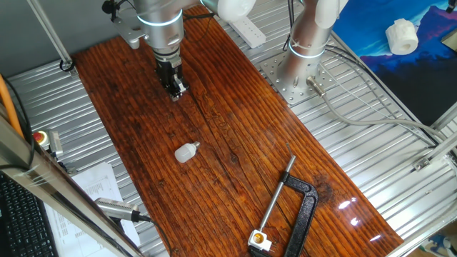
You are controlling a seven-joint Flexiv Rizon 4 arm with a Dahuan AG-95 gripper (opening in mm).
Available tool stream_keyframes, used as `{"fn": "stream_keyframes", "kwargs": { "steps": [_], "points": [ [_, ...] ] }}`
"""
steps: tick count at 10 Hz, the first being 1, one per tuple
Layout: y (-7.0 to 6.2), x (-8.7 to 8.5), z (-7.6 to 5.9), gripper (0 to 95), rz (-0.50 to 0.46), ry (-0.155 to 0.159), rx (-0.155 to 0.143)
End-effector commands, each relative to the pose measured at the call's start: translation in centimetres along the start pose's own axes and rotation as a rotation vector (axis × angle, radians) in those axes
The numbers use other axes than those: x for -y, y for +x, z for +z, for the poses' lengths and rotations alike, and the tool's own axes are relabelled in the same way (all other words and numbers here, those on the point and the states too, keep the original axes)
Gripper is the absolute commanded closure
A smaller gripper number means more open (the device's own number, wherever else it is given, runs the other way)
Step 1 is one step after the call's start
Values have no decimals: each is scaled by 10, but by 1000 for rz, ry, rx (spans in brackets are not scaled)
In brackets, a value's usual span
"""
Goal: Install the light bulb by rotating it
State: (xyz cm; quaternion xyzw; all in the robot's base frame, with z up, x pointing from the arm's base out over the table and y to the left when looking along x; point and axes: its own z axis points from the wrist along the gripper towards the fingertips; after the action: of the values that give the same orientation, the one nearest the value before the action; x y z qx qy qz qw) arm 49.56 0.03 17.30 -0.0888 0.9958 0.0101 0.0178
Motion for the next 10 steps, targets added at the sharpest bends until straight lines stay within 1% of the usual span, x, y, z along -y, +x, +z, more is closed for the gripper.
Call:
{"fn": "stream_keyframes", "kwargs": {
  "steps": [1,4,5,10],
  "points": [
    [0,0,0,950,36,2,2],
    [0,-2,-3,950,44,3,-5],
    [1,-2,-4,950,49,-2,-7],
    [2,-4,-7,950,51,-4,-11]
  ]
}}
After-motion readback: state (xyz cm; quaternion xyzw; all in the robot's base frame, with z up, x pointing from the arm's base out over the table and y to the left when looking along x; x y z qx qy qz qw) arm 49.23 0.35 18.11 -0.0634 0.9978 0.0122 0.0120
